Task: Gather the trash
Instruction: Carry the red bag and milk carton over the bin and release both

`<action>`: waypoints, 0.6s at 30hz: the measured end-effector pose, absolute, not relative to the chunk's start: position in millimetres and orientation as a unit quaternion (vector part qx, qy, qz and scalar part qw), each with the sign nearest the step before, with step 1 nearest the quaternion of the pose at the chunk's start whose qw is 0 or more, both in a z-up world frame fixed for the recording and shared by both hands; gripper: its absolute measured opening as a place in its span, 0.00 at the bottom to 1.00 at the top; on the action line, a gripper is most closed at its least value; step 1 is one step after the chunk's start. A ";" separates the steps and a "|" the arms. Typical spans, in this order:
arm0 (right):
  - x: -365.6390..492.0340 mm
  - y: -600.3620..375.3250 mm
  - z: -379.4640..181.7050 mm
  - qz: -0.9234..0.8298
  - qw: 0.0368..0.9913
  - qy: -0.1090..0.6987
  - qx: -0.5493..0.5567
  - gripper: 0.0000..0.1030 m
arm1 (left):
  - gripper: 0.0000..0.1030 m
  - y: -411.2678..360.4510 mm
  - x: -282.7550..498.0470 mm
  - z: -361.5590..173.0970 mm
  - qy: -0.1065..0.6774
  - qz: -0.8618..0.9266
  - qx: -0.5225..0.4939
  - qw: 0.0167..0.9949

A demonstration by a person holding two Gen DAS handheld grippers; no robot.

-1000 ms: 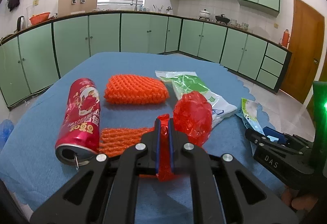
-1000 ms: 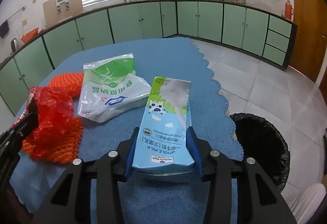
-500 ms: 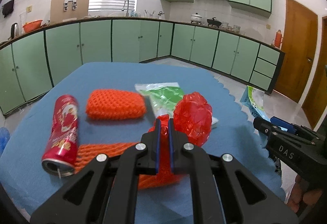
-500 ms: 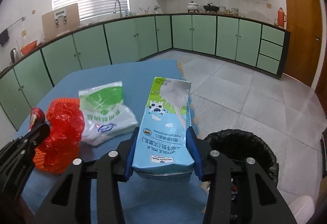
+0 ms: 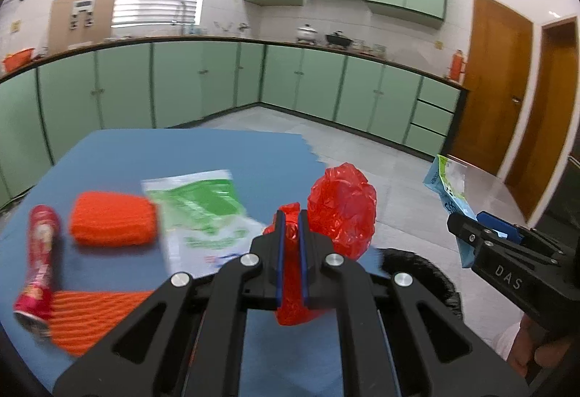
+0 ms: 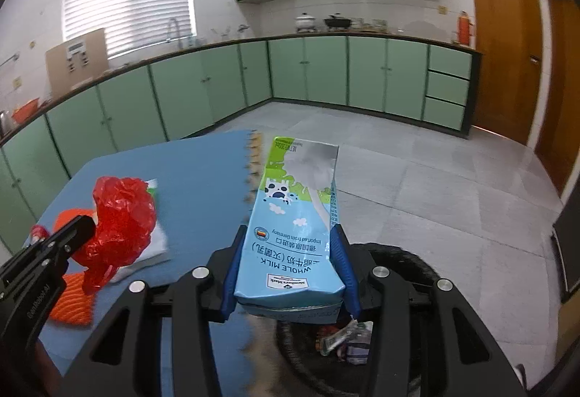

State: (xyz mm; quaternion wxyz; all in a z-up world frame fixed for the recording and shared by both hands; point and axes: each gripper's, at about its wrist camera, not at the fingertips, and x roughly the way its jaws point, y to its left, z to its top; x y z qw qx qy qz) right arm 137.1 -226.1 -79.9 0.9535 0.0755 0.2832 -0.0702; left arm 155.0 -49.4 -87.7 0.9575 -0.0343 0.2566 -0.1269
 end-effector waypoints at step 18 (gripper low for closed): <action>140.9 -353.0 -137.3 -0.178 0.920 0.335 0.095 0.44 | 0.09 -192.8 208.9 -134.7 0.321 -0.241 -0.012 0.916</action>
